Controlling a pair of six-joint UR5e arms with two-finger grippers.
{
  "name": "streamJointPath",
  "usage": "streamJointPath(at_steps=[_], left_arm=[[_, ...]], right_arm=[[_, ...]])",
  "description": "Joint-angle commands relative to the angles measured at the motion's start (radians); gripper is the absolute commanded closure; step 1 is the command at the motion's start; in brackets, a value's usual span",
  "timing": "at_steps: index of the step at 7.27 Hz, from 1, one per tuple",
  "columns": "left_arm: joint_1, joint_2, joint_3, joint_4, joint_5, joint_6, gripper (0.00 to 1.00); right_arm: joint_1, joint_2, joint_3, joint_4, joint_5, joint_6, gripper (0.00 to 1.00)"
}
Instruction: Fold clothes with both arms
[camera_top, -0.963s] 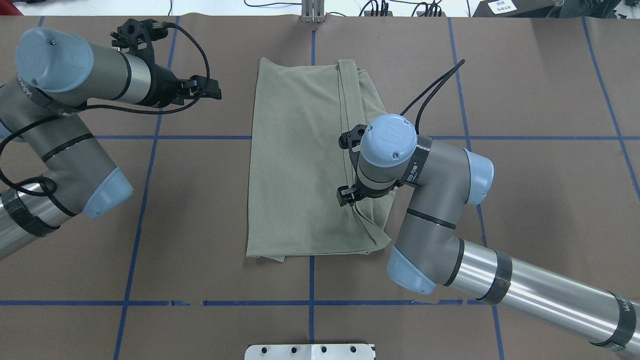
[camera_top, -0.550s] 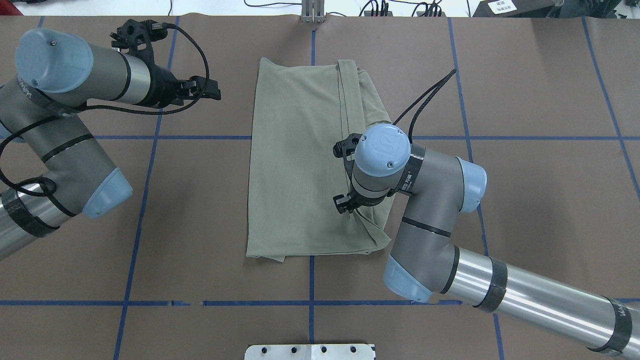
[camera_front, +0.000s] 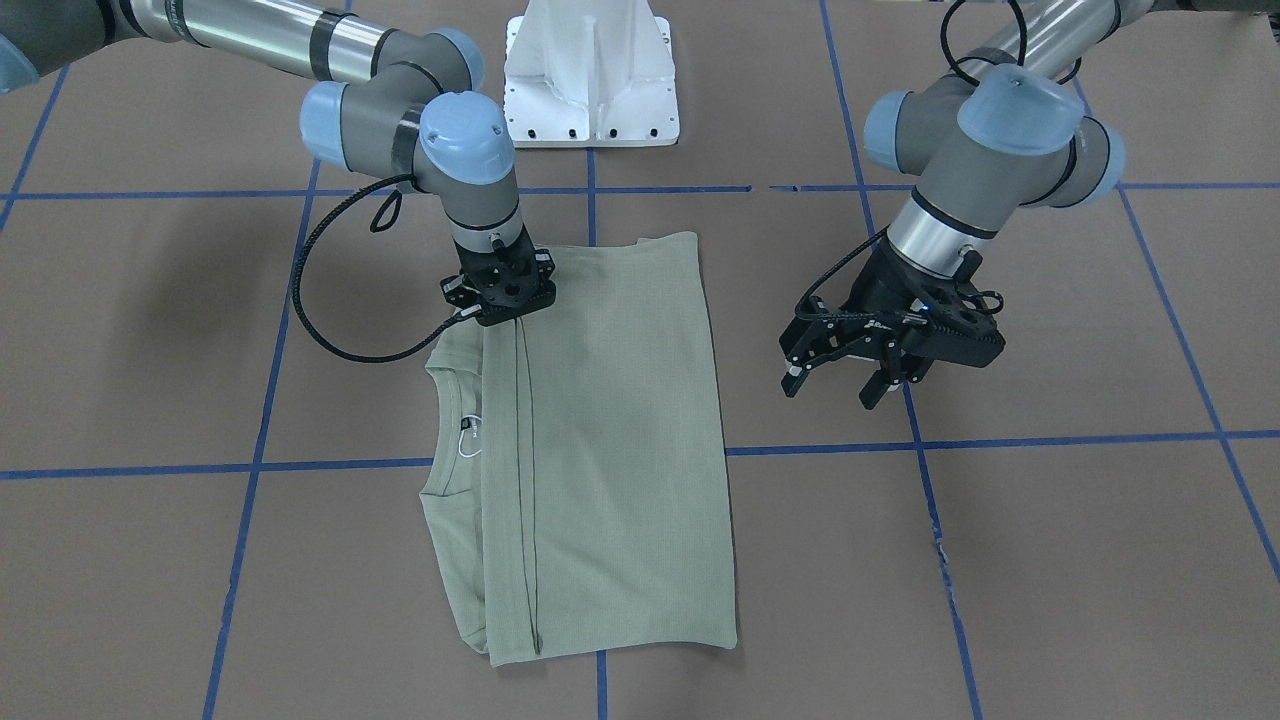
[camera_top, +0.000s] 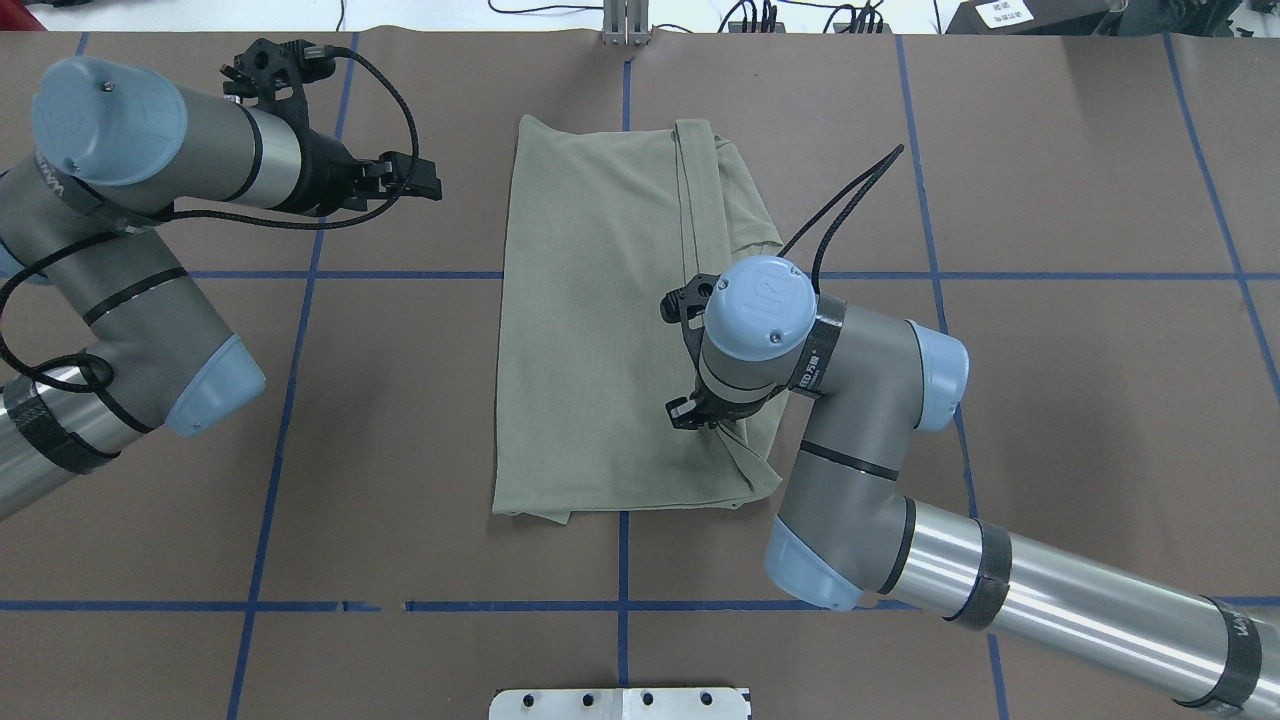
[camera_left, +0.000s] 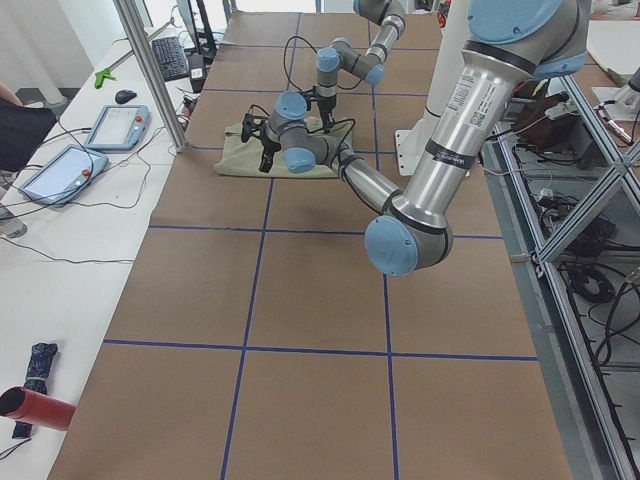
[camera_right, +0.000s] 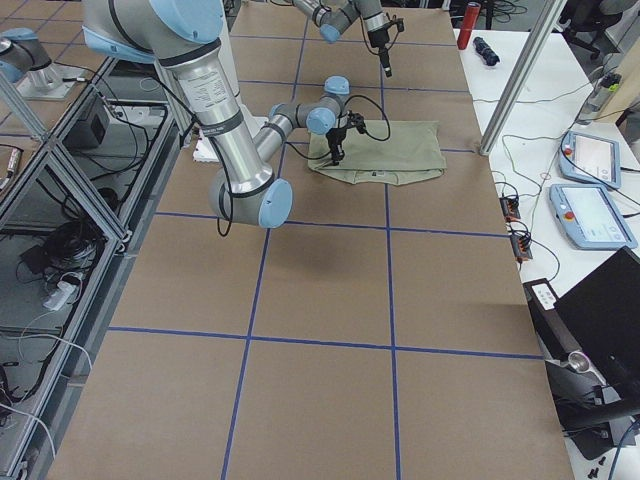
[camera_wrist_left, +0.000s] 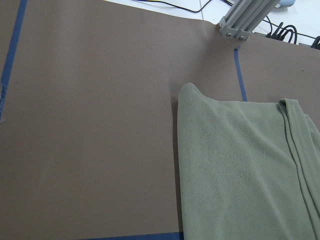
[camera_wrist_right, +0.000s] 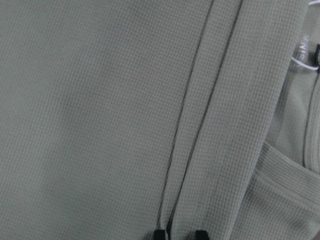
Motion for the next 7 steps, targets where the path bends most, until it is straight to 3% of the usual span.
streamJointPath(at_steps=[1, 3, 4, 5, 7], left_arm=[[0.000, 0.000, -0.001, 0.000, 0.000, 0.002, 0.00], [0.000, -0.003, 0.004, 0.001, 0.002, 0.012, 0.00], [0.000, -0.003, 0.007, 0.001, 0.000, 0.012, 0.00], [0.000, -0.005, 0.007, 0.001, 0.002, 0.014, 0.00], [0.002, -0.011, 0.007, 0.001, 0.002, 0.012, 0.00]], right_arm=[[-0.001, 0.000, 0.000, -0.001, 0.000, -0.001, 0.80], [-0.001, 0.001, 0.000, 0.000, 0.002, 0.000, 0.83], [0.001, 0.000, 0.002, 0.000, 0.005, 0.000, 0.88], [0.001, -0.008, 0.011, 0.000, 0.009, 0.002, 1.00], [0.004, -0.057, 0.044, -0.003, -0.002, 0.001, 1.00]])
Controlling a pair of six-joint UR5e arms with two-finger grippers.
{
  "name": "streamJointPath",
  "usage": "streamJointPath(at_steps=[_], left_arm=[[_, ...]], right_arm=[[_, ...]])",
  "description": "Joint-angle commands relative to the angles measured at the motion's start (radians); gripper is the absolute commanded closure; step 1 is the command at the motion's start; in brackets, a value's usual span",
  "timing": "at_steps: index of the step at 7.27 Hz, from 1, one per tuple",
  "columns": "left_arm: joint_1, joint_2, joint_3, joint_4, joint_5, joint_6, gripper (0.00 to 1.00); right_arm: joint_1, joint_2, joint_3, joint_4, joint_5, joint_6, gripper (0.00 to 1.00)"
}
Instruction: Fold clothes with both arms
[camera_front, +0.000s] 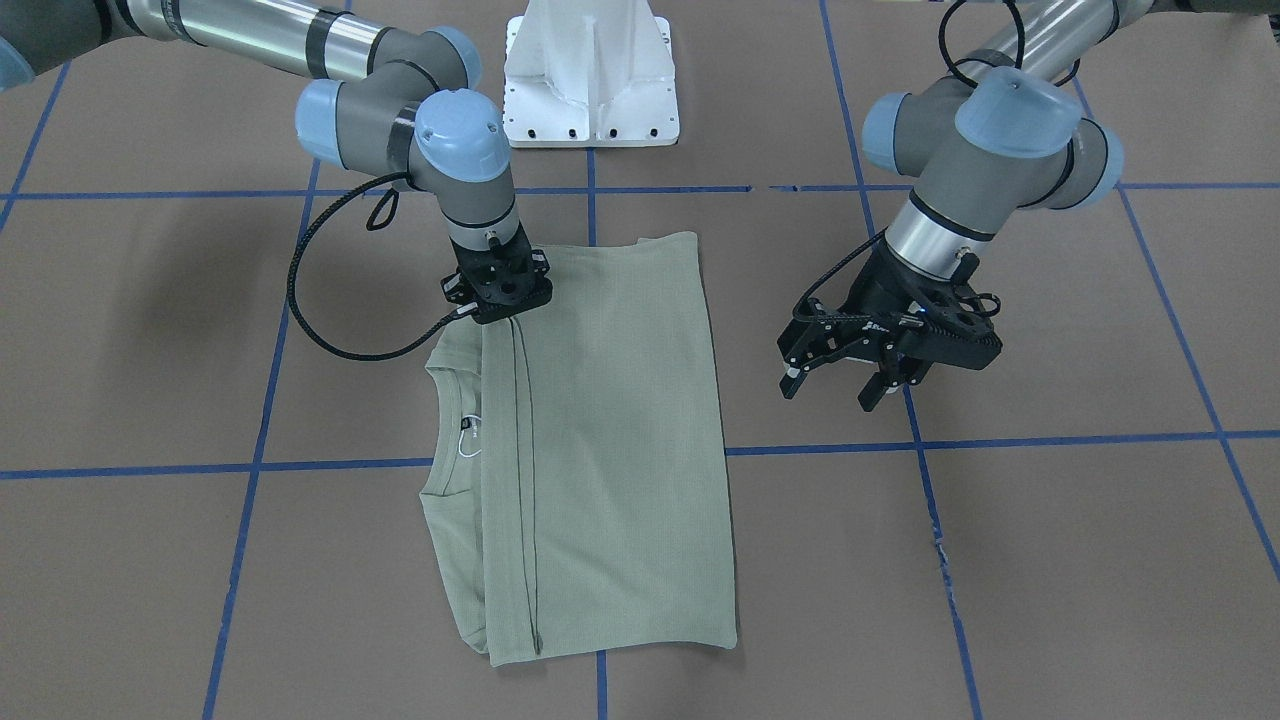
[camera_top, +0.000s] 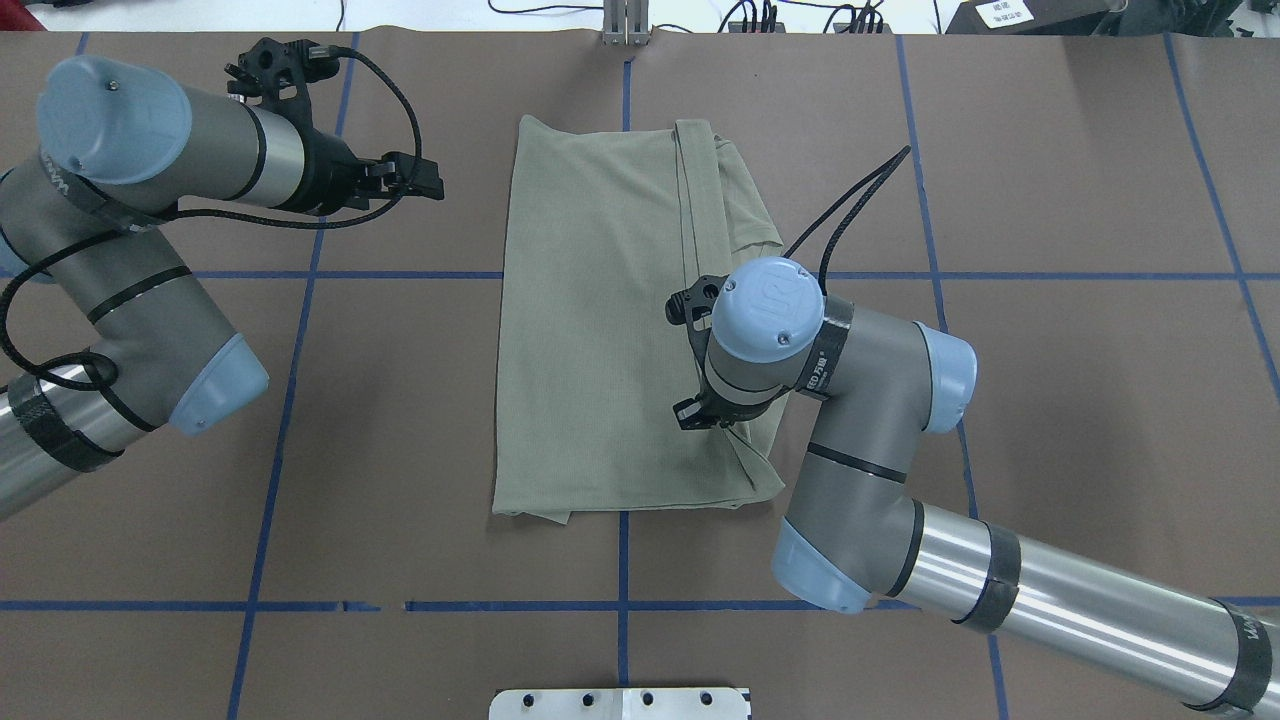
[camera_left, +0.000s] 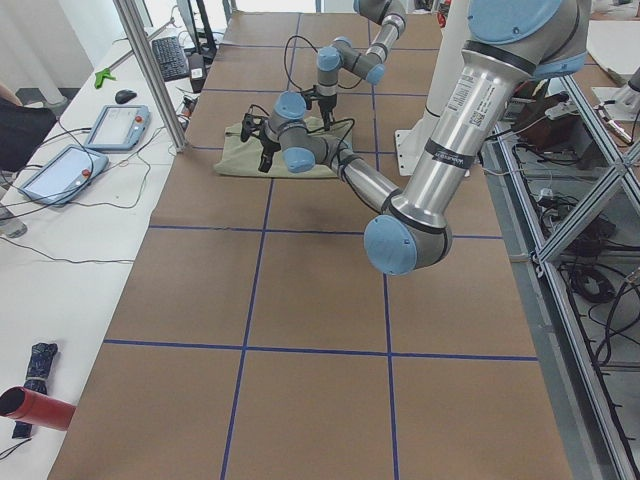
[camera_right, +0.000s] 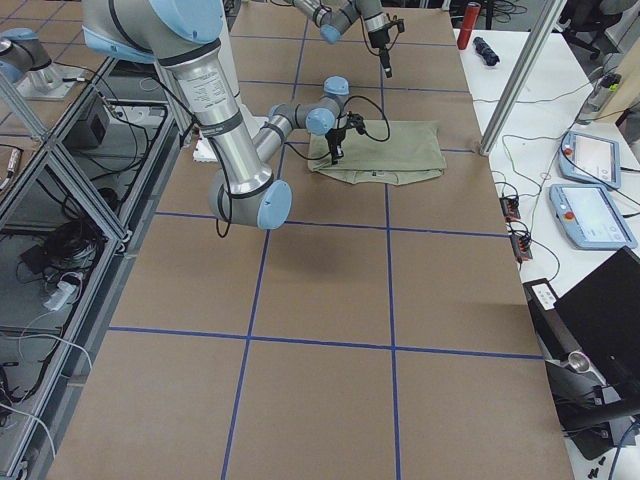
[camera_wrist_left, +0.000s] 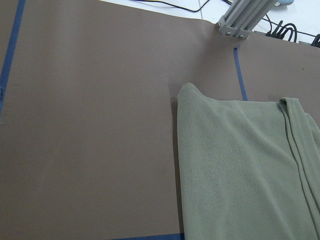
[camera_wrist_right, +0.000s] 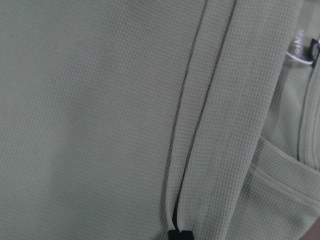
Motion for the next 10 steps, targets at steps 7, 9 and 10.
streamJointPath(at_steps=[7, 9, 10], left_arm=[[0.002, -0.005, 0.003, 0.002, 0.000, -0.002, 0.00], [0.002, -0.005, 0.003, 0.000, 0.000, -0.002, 0.00], [0.002, -0.004, 0.003, 0.000, 0.000, -0.002, 0.00]], right_arm=[[0.036, -0.168, 0.133, -0.001, -0.003, 0.001, 0.94], [0.042, -0.163, 0.145, 0.000, -0.005, 0.014, 0.00], [0.062, -0.154, 0.148, 0.000, -0.003, 0.014, 0.00]])
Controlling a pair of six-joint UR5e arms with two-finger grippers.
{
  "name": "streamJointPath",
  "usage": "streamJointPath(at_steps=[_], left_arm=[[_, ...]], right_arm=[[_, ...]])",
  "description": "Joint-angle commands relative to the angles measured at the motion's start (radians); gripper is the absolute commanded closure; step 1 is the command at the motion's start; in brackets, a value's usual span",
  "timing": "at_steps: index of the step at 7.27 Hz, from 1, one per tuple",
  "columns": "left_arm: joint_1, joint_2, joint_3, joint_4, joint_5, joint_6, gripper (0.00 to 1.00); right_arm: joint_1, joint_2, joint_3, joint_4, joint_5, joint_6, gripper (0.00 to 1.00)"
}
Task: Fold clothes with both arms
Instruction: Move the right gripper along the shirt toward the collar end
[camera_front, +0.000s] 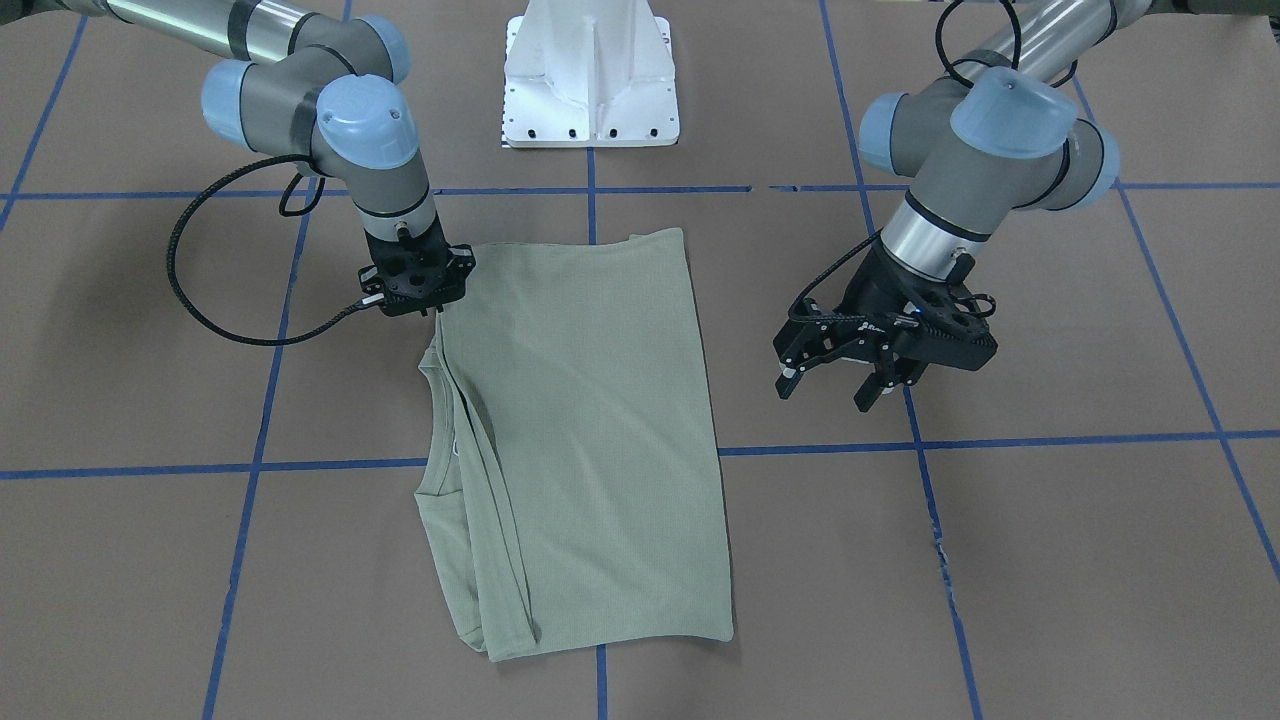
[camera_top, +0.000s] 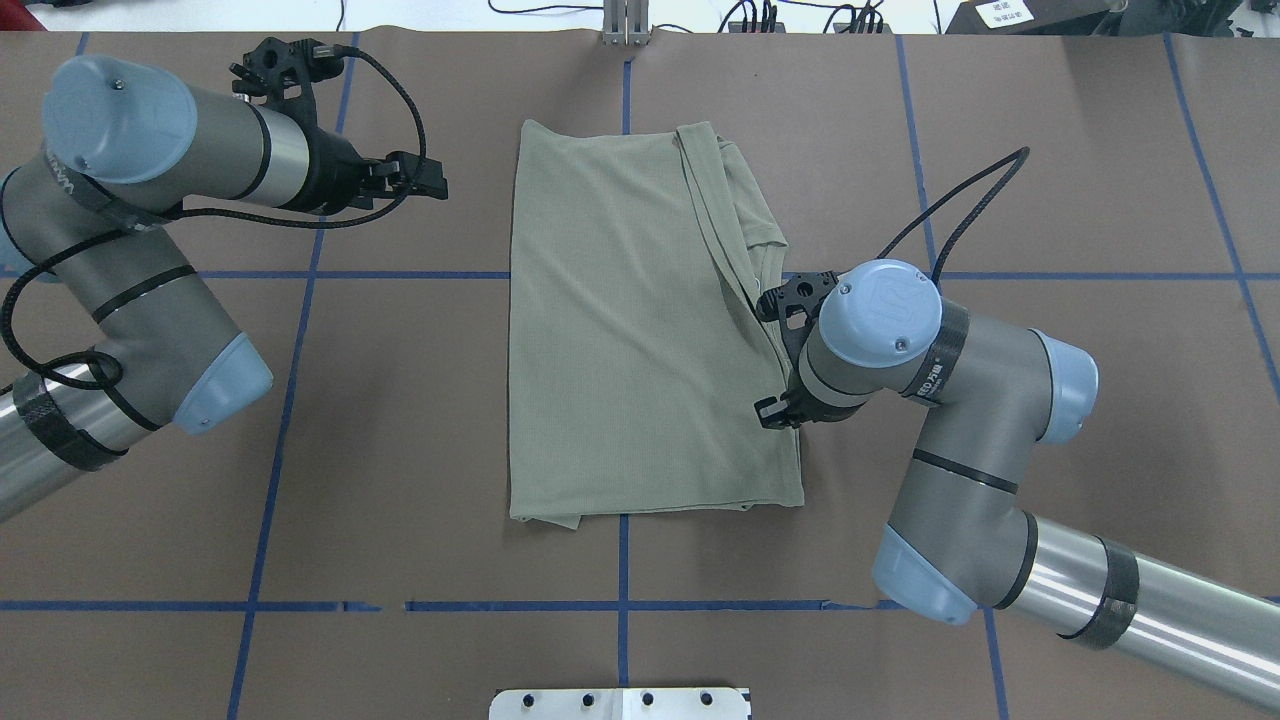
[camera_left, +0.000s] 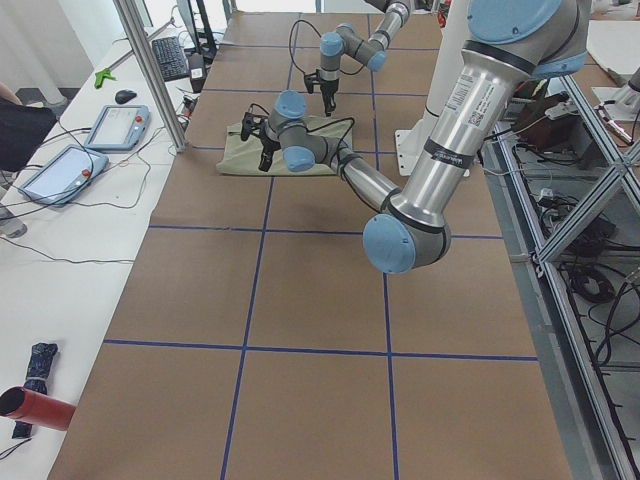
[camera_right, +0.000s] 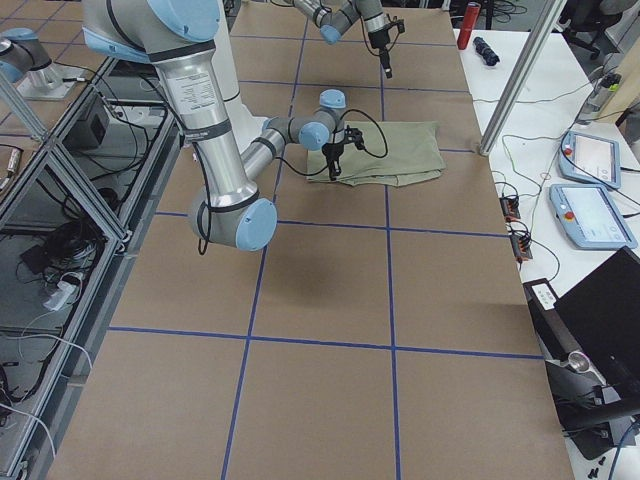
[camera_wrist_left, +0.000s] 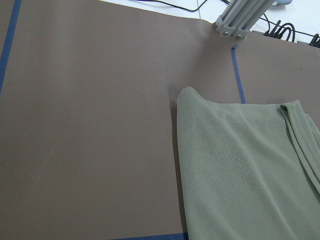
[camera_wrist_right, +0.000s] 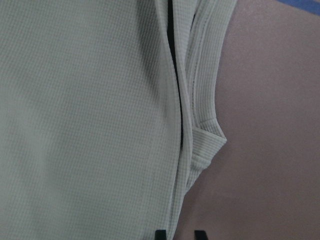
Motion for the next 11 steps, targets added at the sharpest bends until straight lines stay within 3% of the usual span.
streamJointPath(at_steps=[1, 2, 4, 6, 8, 11], left_arm=[[0.000, 0.001, 0.000, 0.000, 0.000, 0.000, 0.00], [0.000, 0.001, 0.000, 0.001, -0.002, 0.000, 0.00], [0.000, 0.004, 0.000, 0.001, -0.002, 0.002, 0.00], [0.000, 0.003, 0.012, 0.000, -0.002, 0.002, 0.00], [0.000, 0.003, 0.017, -0.002, -0.002, 0.002, 0.00], [0.000, 0.014, 0.020, -0.037, -0.003, 0.000, 0.00]], right_arm=[[0.031, 0.047, -0.005, -0.001, -0.001, 0.014, 0.00], [0.053, 0.082, -0.028, -0.004, -0.001, 0.016, 0.00], [0.085, 0.243, -0.224, 0.002, -0.001, 0.004, 0.00], [0.136, 0.306, -0.339, 0.002, -0.001, -0.034, 0.00], [0.154, 0.355, -0.505, 0.144, -0.002, -0.041, 0.00], [0.159, 0.366, -0.547, 0.171, 0.001, -0.042, 0.00]])
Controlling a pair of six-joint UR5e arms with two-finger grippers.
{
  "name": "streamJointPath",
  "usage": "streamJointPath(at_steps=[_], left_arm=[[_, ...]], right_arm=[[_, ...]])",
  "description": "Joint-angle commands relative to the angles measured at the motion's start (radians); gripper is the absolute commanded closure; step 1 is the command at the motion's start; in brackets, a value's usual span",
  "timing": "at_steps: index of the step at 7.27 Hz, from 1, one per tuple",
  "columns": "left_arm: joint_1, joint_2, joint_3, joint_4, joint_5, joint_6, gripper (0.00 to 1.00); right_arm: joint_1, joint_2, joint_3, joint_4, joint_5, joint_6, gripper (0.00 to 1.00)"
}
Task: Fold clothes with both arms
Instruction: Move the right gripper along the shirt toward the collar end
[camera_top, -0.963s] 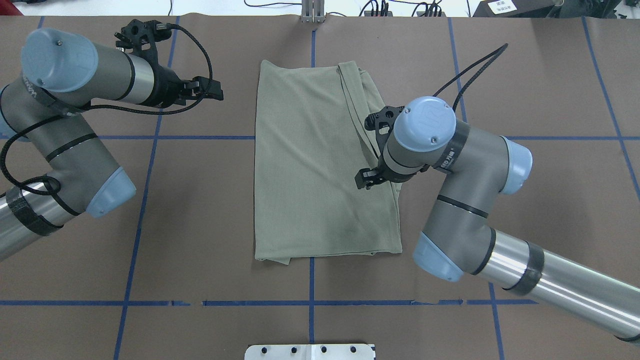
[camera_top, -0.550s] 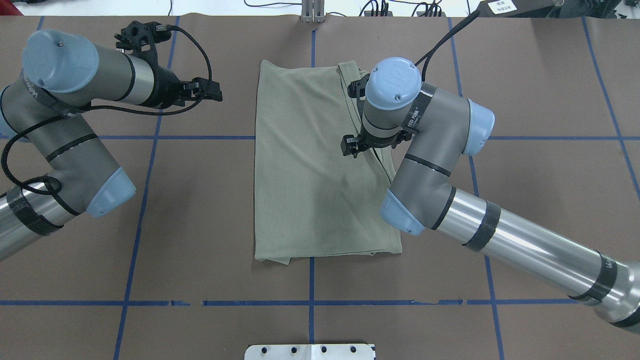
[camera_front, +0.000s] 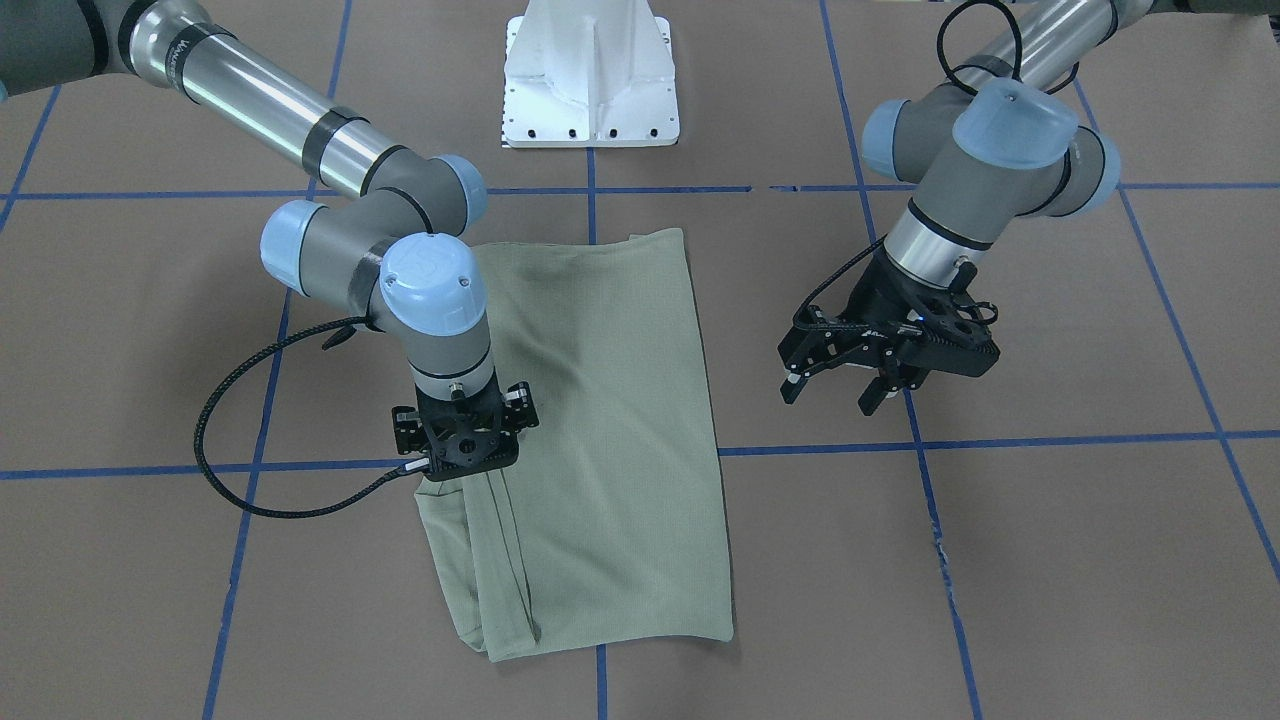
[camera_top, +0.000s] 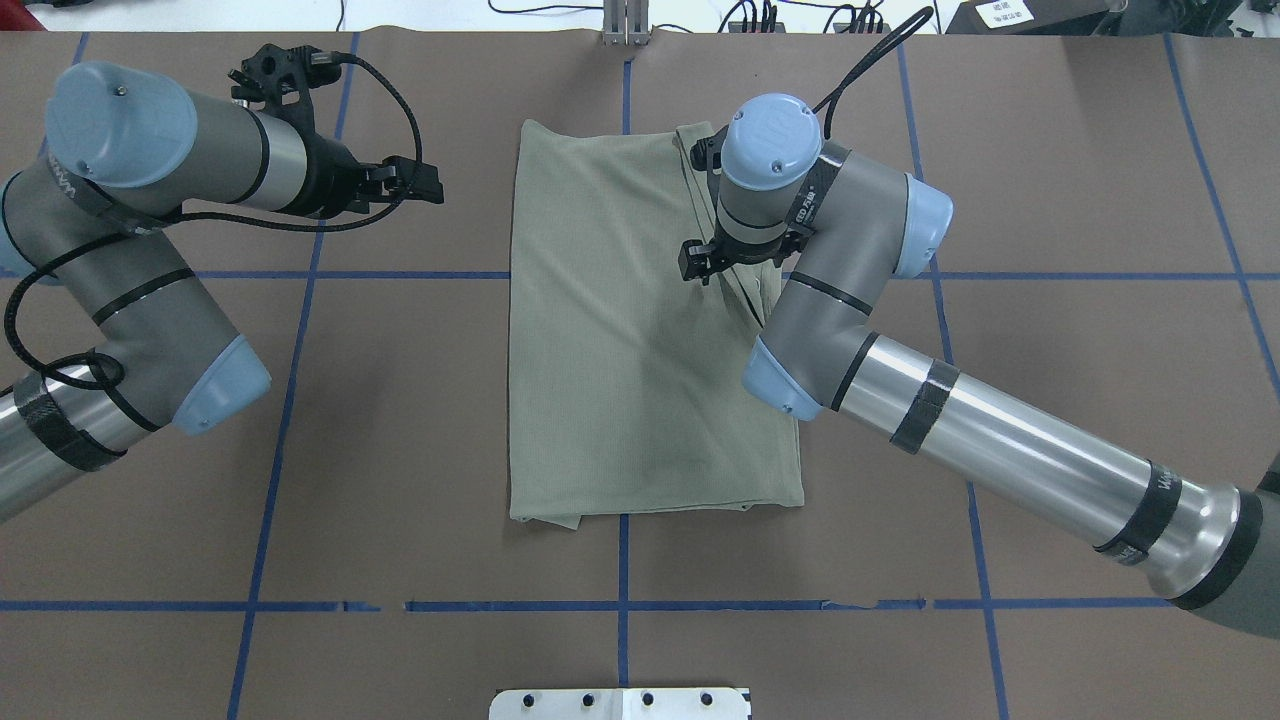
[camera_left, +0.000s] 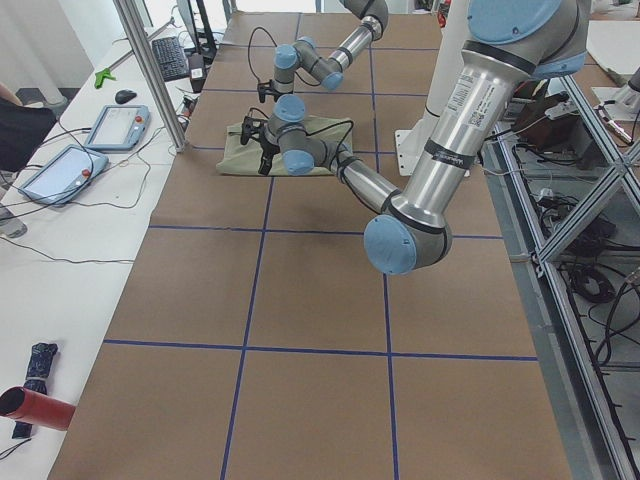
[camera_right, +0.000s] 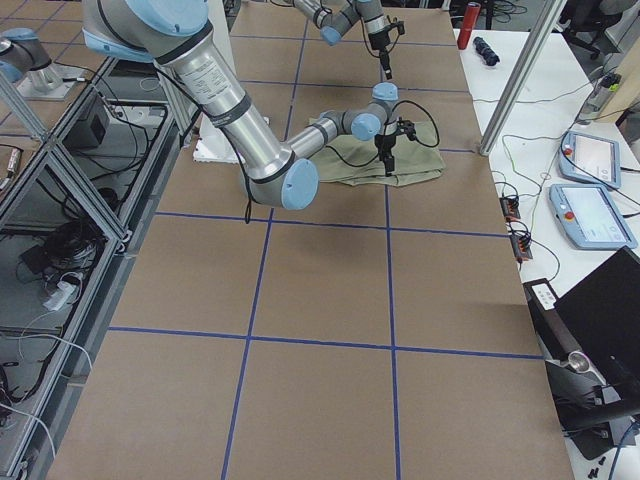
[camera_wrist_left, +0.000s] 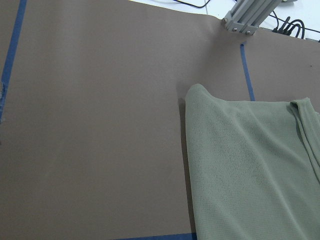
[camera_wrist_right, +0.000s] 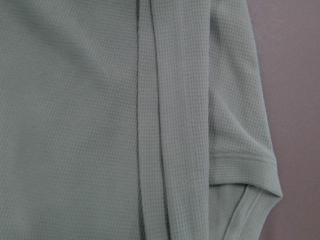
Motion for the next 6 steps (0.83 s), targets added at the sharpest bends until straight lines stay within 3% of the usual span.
streamJointPath(at_steps=[1, 6], left_arm=[[0.000, 0.007, 0.002, -0.018, -0.001, 0.000, 0.00], [0.002, 0.004, -0.002, -0.019, -0.001, -0.003, 0.00]], right_arm=[[0.005, 0.001, -0.013, 0.008, 0.001, -0.007, 0.00], [0.040, -0.011, -0.040, 0.007, 0.024, -0.034, 0.00]])
